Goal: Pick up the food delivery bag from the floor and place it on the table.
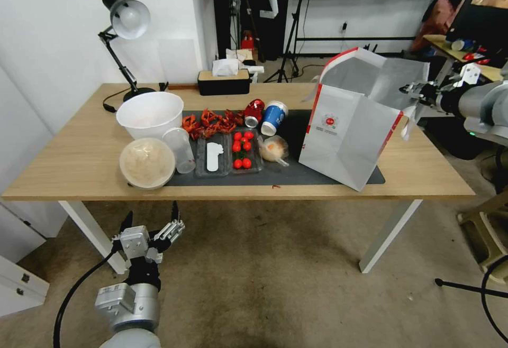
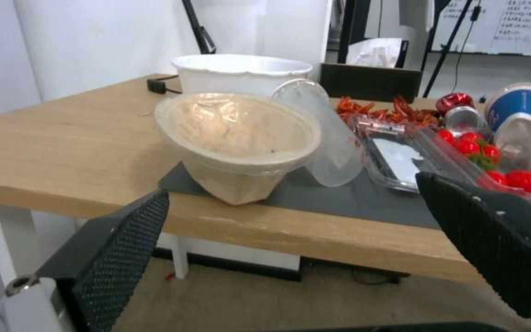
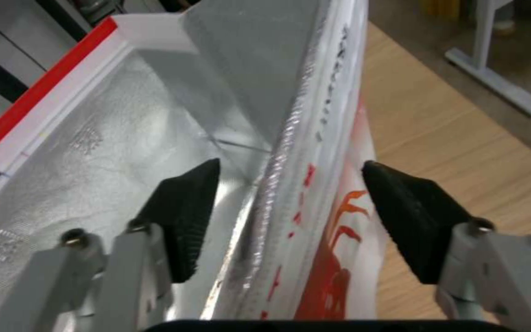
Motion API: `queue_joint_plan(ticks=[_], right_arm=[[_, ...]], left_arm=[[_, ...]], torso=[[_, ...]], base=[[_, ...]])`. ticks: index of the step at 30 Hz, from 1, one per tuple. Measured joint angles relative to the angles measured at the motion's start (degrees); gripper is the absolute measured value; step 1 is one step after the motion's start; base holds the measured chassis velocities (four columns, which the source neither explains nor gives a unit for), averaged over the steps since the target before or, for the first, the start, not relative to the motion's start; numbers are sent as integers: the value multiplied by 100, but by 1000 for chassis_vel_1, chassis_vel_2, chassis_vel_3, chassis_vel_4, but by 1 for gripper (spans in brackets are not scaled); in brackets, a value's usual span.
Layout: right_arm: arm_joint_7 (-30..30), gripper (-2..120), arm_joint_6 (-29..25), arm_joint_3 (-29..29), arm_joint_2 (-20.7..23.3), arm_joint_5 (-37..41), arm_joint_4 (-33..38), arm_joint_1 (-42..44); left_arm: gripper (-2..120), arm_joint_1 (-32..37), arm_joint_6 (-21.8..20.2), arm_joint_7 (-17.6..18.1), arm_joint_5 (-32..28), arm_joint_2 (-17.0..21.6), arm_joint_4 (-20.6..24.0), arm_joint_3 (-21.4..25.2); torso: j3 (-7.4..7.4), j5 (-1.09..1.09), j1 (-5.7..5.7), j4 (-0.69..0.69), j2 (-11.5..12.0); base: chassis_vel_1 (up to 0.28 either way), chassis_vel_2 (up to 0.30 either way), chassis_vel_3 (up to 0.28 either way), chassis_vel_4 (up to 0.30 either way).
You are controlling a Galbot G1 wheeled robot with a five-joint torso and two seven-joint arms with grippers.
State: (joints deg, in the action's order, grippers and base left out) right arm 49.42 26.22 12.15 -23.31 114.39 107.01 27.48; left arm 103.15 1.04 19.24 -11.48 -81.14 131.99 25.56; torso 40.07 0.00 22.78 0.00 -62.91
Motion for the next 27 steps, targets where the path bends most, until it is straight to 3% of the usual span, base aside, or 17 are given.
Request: queue_joint_plan(ticks=[8, 13, 15, 16, 17, 20, 25, 27], right_arm=[[58, 96, -74, 101, 145, -172, 218, 84], [-285, 100, -268, 342, 221, -642, 425, 434], [-793, 100, -497, 692, 311, -1192, 641, 875], [-1212, 100, -717, 993, 381, -1830, 815, 1308], [-1212, 100, -717, 993, 381, -1830, 815, 1308], [-1932, 100, -1196, 1448, 500, -2974, 1179, 2237], [-2390, 100, -1692, 1790, 525, -3921, 1770, 3186], [-2604, 100, -2112, 1936, 450, -4679, 2153, 3779]], left_arm=[[100, 7, 9, 1, 1, -2, 55, 11], [100, 12, 9, 2, 5, -1, 82, 33], [100, 12, 9, 4, 20, -1, 97, 57], [100, 10, 8, -3, 37, -1, 108, 84], [100, 10, 8, -3, 37, -1, 108, 84], [100, 17, -19, -45, 80, -2, 154, 113], [100, 24, -50, -77, 143, -36, 186, 117], [100, 30, -52, -90, 161, -57, 192, 122]], torso=[[0, 0, 0, 0, 0], [0, 1, 0, 1, 0], [0, -2, 0, 0, 0], [0, -1, 0, 0, 0], [0, -1, 0, 0, 0], [0, 0, 0, -1, 0], [-1, -1, 0, 1, 0], [-1, -1, 0, 1, 0]], base=[[0, 0, 0, 0], [0, 0, 0, 0], [0, 0, 0, 0], [0, 0, 0, 0], [0, 0, 0, 0], [0, 0, 0, 0], [0, 0, 0, 0], [0, 0, 0, 0]])
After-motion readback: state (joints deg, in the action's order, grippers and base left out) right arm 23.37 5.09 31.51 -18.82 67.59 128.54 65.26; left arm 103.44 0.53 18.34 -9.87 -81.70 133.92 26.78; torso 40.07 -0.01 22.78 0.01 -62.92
